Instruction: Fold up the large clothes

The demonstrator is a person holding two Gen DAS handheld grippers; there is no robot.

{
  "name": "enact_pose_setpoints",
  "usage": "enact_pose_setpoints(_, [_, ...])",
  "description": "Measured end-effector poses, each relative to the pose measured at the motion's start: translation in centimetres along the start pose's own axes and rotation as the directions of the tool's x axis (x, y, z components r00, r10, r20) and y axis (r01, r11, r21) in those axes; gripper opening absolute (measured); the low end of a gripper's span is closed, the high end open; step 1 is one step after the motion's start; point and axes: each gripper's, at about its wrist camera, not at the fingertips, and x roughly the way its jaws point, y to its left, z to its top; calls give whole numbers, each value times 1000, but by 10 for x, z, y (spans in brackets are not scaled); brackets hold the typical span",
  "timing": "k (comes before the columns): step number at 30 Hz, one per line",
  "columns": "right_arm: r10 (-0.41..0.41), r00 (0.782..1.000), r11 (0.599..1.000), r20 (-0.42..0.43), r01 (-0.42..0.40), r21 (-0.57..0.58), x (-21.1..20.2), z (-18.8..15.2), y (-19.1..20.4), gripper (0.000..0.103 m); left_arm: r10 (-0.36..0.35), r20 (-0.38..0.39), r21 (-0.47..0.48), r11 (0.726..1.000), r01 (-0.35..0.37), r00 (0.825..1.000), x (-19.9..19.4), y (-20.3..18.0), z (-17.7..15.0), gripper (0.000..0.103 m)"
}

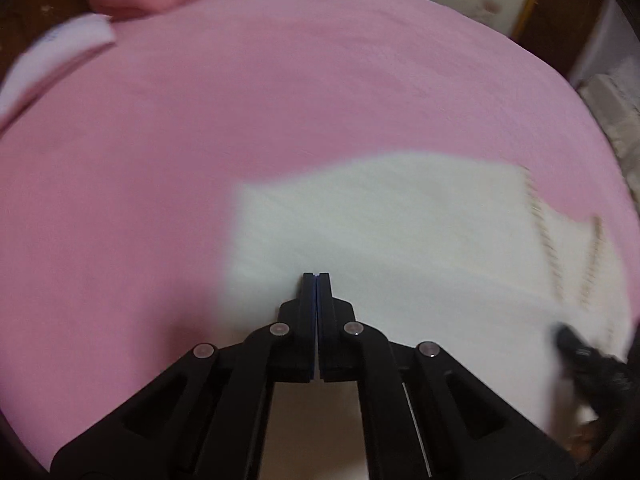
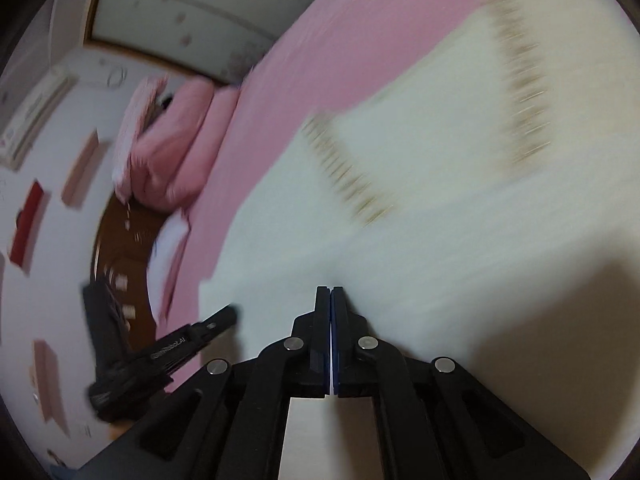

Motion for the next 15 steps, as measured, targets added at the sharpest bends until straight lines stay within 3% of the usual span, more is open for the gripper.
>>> enact_pose_setpoints(2, [-107, 993, 994, 56, 107, 6, -23, 14, -39, 0, -95, -44, -57, 994, 92, 995, 4, 30, 1, 1])
enact_pose_setpoints(3, [-135, 988, 991, 73, 133, 23, -31, 28, -58, 0, -100, -46, -24, 995, 99, 994, 1, 33, 0, 1])
enact_pose_setpoints(5, [-225, 969, 974, 106, 224, 27, -65, 17, -85, 0, -28, -24, 110, 993, 30, 999, -2, 14, 0, 1])
enact_pose_setpoints(6, [-291, 948, 957, 127, 291, 18, -68, 17, -89, 0, 3, -14, 131, 991, -1, 1000, -6, 10, -2, 1])
enact_pose_setpoints(8, [-381, 912, 924, 155, 382, 22, -69, 21, -85, 0, 14, -30, 70, 997, -12, 999, -24, 19, -9, 1])
enact_pose_setpoints(9, [-419, 893, 906, 165, 423, 12, -56, 18, -72, 0, -7, -37, 44, 999, 9, 999, -23, 5, -11, 1])
enact_pose_setpoints(10, [-416, 894, 905, 165, 425, -21, -34, 13, -53, 0, -64, -46, 20, 998, 65, 997, -32, 2, -15, 1])
enact_pose_setpoints(11, [-348, 925, 932, 149, 359, -52, -25, 3, -42, 0, -148, -61, 10, 989, 149, 987, -45, -3, -24, 1])
enact_pose_setpoints(13, [-174, 983, 981, 66, 179, -78, -9, 5, -19, 0, -237, -116, 24, 970, 242, 965, -49, -29, -38, 1])
enact_pose_setpoints(14, [-90, 996, 993, -18, 88, -80, 28, -6, 0, 0, -289, -171, 28, 954, 298, 942, -55, -39, -52, 1])
enact_pose_setpoints(15, [-54, 995, 995, -79, 47, -85, 52, -16, 10, 0, -306, -204, 26, 948, 317, 930, -57, -42, -60, 1])
